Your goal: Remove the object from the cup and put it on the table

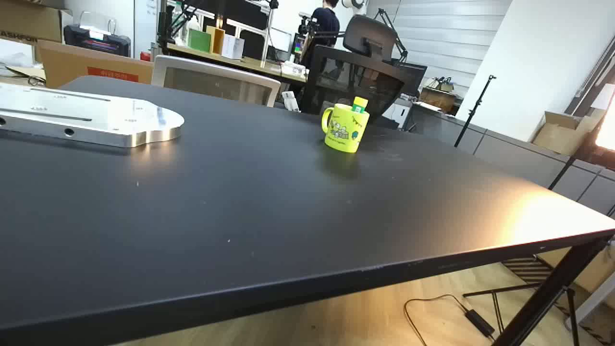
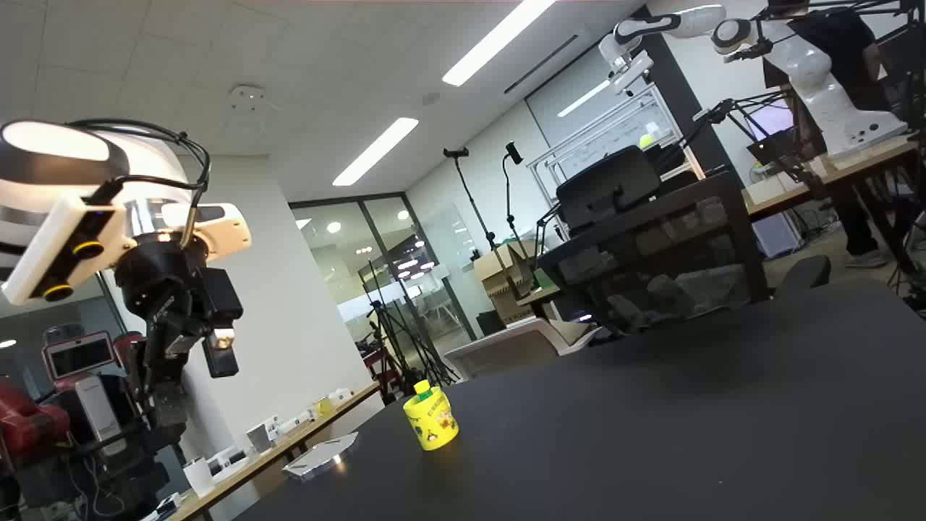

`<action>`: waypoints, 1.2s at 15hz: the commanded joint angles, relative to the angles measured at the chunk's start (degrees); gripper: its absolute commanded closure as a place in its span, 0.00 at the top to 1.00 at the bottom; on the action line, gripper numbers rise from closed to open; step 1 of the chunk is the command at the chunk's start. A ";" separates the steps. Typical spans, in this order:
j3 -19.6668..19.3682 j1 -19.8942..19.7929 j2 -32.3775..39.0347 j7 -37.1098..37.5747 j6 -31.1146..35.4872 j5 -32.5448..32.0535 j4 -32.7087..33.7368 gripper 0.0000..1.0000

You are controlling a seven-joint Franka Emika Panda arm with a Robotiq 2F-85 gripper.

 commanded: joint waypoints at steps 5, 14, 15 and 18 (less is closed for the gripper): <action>-0.78 0.86 0.03 0.39 -0.18 -0.39 0.09 1.00; -0.78 0.86 0.03 0.38 -0.18 -0.39 0.09 1.00; -0.92 0.84 1.29 0.16 0.23 -0.49 1.02 1.00; -1.15 0.99 6.87 -1.20 2.36 -0.92 5.07 1.00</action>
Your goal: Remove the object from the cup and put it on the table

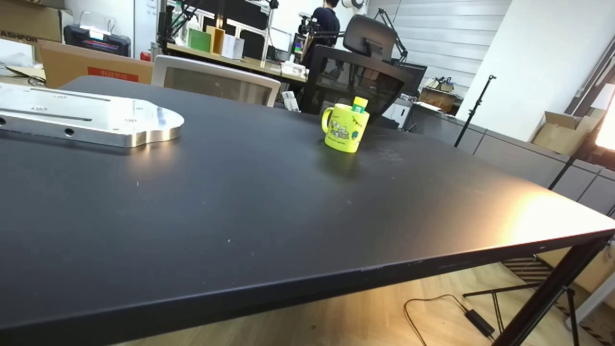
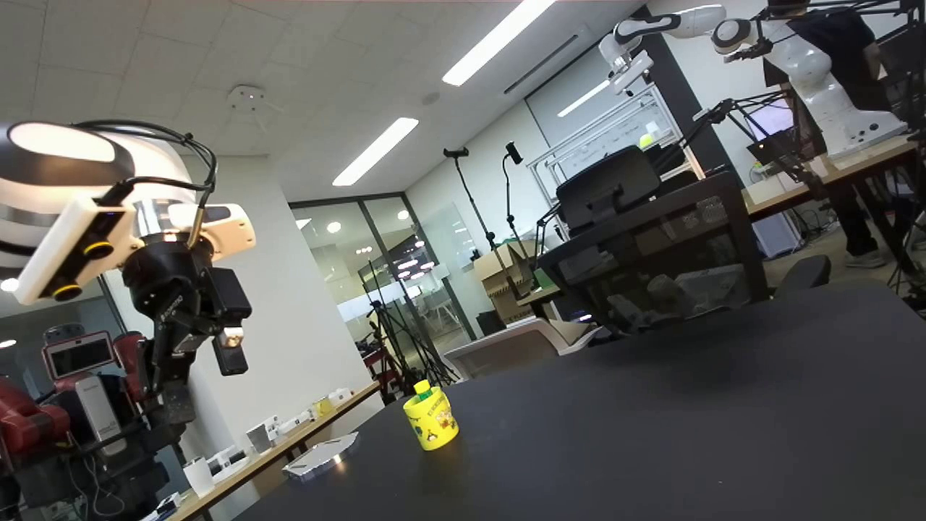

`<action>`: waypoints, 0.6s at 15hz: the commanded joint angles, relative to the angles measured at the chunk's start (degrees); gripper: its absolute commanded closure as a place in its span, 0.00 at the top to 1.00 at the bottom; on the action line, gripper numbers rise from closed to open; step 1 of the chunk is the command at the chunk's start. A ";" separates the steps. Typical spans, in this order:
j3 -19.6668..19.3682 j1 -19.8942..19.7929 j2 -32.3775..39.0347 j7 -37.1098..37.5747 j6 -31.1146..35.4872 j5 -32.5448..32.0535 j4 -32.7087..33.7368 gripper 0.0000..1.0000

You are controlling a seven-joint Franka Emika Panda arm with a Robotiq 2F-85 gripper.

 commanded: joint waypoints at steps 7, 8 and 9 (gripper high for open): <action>-0.27 1.84 25.21 -4.86 5.98 0.06 22.56 1.00; 0.37 1.63 28.22 -5.83 6.57 0.34 25.87 1.00; 0.33 2.28 31.01 -6.27 6.43 0.34 29.27 1.00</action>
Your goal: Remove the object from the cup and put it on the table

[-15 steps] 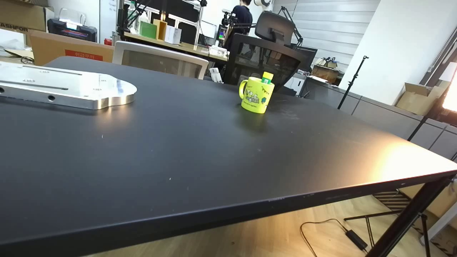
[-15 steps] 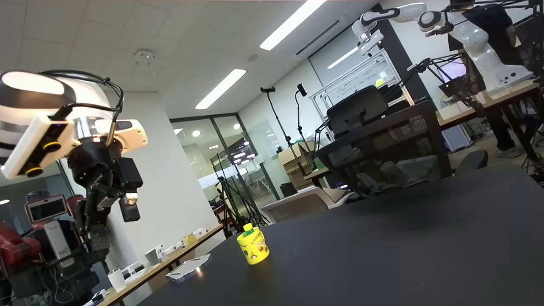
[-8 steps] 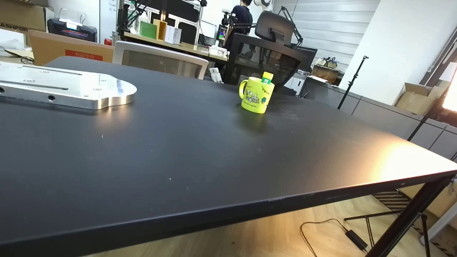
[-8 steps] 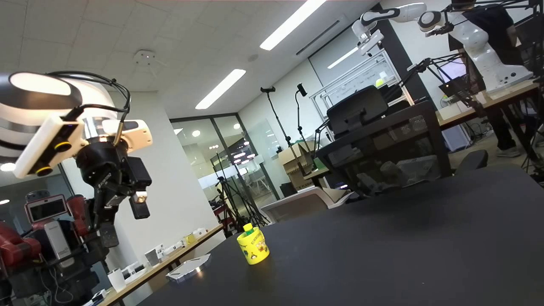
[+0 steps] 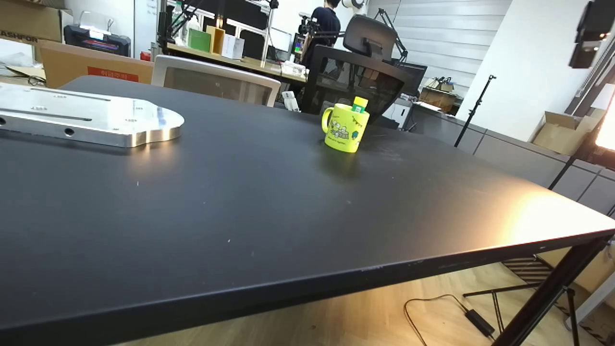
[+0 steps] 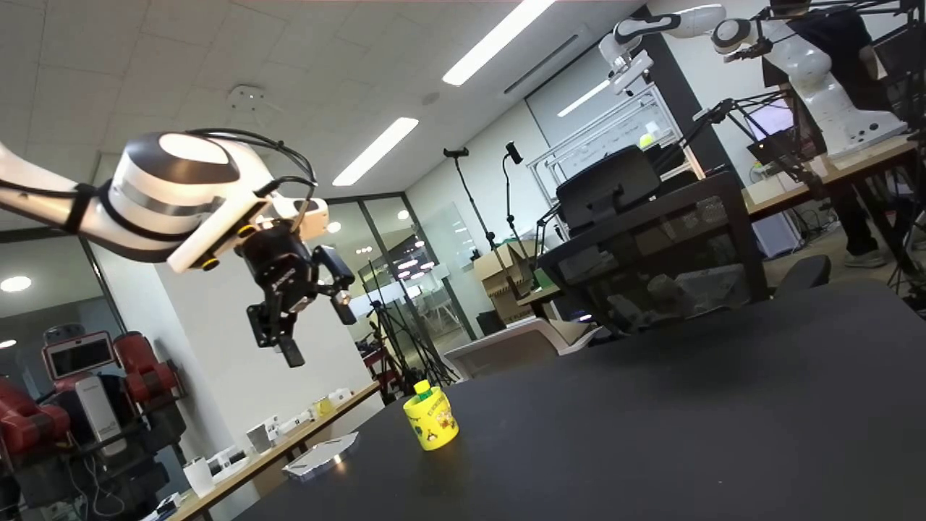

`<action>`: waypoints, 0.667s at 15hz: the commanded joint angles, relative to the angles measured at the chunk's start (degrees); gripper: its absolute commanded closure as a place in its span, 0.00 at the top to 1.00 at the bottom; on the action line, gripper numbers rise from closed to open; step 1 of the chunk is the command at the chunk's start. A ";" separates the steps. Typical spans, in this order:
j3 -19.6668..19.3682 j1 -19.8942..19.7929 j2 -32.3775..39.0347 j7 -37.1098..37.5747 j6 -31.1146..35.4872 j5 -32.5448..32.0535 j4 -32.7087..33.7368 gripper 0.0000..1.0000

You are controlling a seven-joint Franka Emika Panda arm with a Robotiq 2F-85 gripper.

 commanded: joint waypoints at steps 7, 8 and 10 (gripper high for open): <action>4.24 4.51 29.61 -2.97 -6.51 4.57 34.46 1.00; 4.95 5.23 32.14 -2.41 -7.17 5.05 37.67 1.00; 5.62 6.67 37.04 1.12 -8.24 6.07 43.93 1.00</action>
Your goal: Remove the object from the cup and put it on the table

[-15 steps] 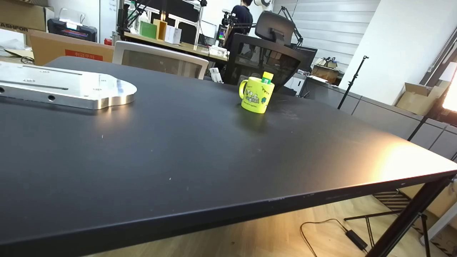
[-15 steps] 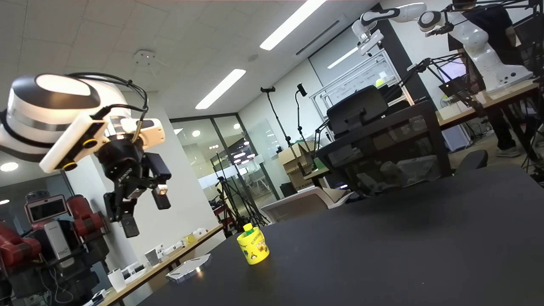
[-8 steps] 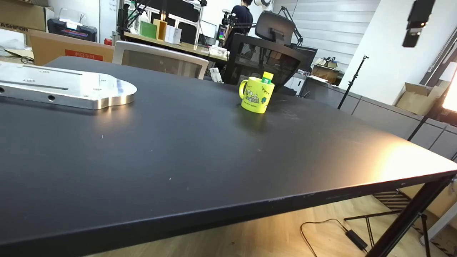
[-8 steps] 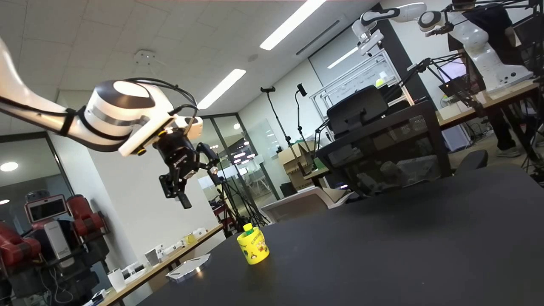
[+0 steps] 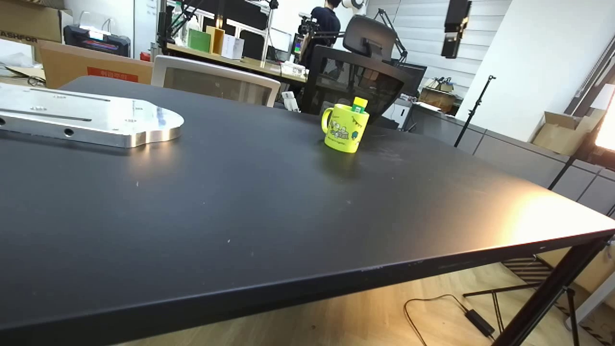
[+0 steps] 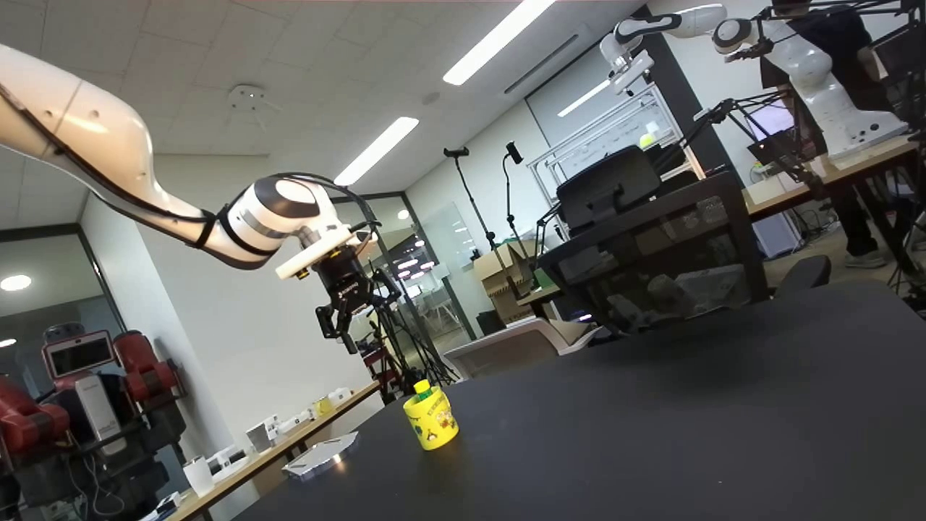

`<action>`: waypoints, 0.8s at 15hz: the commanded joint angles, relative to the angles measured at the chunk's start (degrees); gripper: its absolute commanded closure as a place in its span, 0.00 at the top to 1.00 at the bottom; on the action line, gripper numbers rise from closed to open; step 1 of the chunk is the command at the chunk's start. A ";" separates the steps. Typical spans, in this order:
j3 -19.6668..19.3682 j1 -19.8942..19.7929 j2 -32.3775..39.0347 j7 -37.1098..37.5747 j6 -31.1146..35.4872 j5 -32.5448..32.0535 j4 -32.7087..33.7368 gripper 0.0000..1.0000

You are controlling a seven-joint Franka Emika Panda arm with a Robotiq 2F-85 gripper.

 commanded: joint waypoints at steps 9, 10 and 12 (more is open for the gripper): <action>0.45 1.67 9.14 3.42 -2.38 1.18 12.34 1.00; 0.43 1.48 10.96 3.67 -3.31 2.15 15.22 1.00; 0.25 1.50 14.82 4.52 -5.62 3.56 21.44 1.00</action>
